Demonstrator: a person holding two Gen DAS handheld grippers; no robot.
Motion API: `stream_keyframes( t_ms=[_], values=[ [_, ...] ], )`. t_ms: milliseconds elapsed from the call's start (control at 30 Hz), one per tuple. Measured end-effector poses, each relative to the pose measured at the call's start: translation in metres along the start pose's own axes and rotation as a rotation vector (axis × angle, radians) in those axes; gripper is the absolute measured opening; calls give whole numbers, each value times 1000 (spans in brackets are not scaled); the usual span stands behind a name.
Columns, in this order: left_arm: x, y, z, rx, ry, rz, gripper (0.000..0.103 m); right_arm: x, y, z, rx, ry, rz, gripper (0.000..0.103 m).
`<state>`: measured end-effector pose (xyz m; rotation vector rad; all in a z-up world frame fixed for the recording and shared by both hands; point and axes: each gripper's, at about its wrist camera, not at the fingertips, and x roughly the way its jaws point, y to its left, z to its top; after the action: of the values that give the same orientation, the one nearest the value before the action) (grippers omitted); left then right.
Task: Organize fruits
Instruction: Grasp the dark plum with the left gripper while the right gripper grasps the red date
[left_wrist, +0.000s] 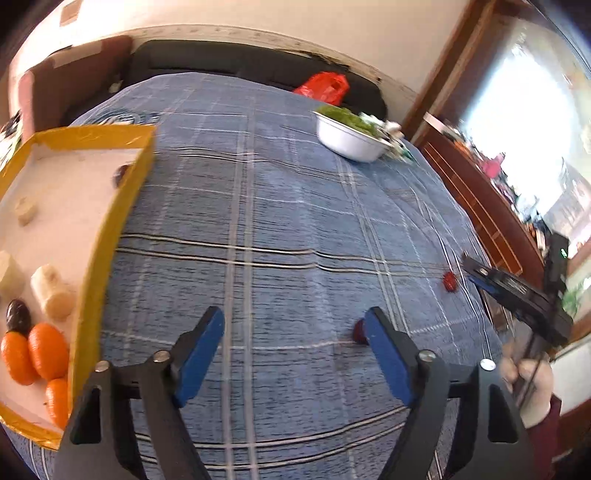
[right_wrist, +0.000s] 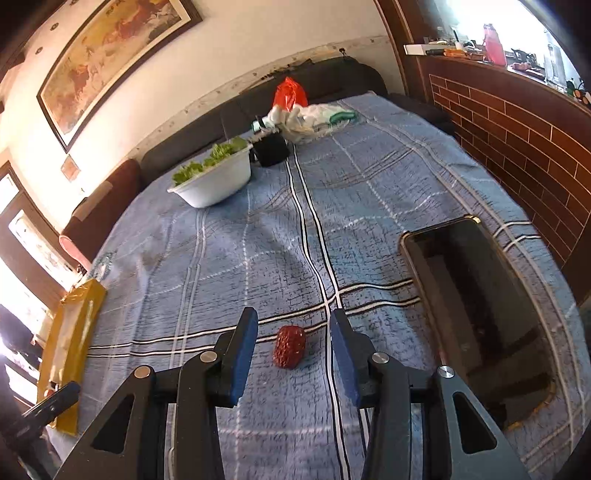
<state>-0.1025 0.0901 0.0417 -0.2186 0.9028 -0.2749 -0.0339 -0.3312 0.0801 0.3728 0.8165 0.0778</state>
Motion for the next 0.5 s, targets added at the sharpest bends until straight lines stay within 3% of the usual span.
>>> stream_keyframes(
  t_ms=[500],
  values=[
    [53, -65, -8, 212, 103, 5, 74, 25, 23, -14, -141, 78, -61, 43]
  ],
)
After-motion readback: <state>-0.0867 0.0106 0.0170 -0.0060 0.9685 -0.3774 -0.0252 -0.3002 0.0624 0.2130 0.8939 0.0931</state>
